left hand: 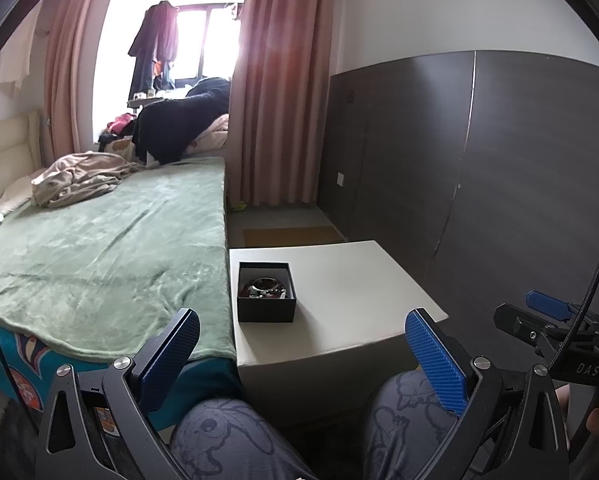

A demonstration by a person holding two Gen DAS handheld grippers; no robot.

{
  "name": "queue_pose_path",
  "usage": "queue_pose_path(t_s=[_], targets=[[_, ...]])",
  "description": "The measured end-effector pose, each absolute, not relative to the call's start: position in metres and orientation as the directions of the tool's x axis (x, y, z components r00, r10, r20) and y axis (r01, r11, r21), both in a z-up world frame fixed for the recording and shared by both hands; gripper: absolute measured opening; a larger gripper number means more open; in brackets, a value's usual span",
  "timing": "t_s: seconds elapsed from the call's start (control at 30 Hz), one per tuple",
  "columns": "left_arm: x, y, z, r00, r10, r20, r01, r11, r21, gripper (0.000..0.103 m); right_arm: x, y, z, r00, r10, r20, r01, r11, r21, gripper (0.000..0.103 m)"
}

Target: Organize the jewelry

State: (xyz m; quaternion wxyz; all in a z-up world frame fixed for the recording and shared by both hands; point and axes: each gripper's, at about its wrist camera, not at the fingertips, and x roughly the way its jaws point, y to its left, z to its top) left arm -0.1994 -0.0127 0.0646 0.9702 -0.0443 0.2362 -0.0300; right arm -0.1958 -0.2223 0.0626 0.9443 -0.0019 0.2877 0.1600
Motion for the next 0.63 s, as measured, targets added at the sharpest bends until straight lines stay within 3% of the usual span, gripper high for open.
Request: queue_pose_path(t_s=[0.63], targets=[[-0.2011, -0.0143, 0.0633, 0.889, -0.097, -0.448, 0.056, 0.993, -0.104, 0.102, -0.1932, -0.2194, 0.063, 0.777, 0.302, -0.553, -0.308, 0.948, 0.086, 0.103]])
